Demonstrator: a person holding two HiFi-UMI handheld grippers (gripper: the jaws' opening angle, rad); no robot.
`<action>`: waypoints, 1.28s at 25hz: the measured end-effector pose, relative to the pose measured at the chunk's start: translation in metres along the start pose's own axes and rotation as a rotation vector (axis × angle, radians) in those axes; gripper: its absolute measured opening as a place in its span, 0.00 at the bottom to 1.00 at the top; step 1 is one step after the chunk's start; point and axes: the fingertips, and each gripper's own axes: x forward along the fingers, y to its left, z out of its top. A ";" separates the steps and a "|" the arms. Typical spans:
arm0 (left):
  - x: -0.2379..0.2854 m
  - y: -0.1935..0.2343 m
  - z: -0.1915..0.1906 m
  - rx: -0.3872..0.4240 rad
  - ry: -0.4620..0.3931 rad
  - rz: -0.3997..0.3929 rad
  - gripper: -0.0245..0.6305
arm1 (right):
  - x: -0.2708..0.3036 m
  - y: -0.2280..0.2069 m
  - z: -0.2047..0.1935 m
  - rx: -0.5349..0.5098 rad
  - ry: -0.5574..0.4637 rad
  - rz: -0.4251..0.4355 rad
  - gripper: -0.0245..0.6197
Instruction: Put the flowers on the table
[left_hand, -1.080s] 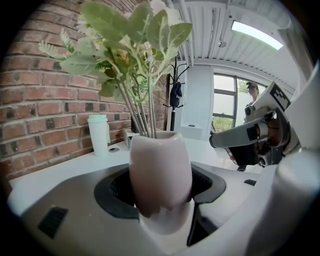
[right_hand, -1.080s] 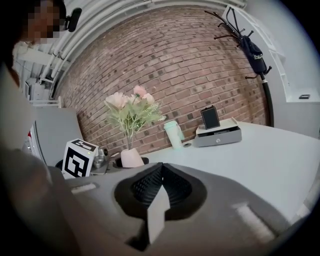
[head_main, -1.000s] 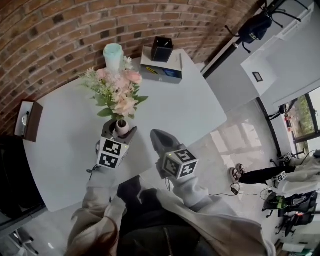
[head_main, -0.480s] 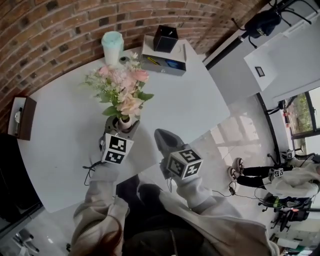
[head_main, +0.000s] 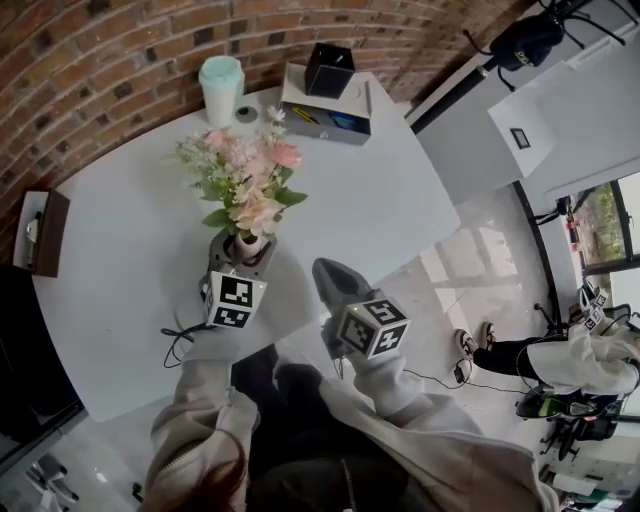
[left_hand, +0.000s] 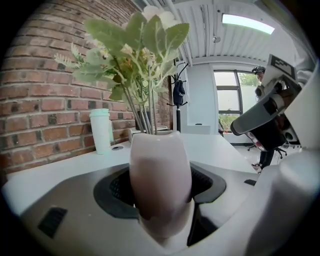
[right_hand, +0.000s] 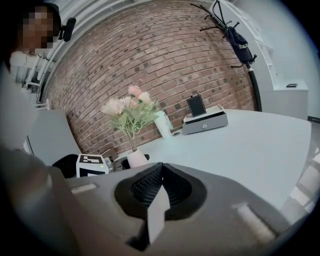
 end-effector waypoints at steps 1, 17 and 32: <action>-0.001 0.000 0.000 0.004 -0.003 0.006 0.46 | 0.000 0.001 -0.001 0.002 0.000 0.003 0.04; -0.007 -0.001 -0.004 0.074 -0.017 0.071 0.46 | -0.009 0.008 -0.010 0.011 0.011 0.019 0.04; -0.052 -0.014 0.021 -0.054 -0.114 0.130 0.64 | -0.039 0.014 -0.019 0.022 -0.012 0.030 0.04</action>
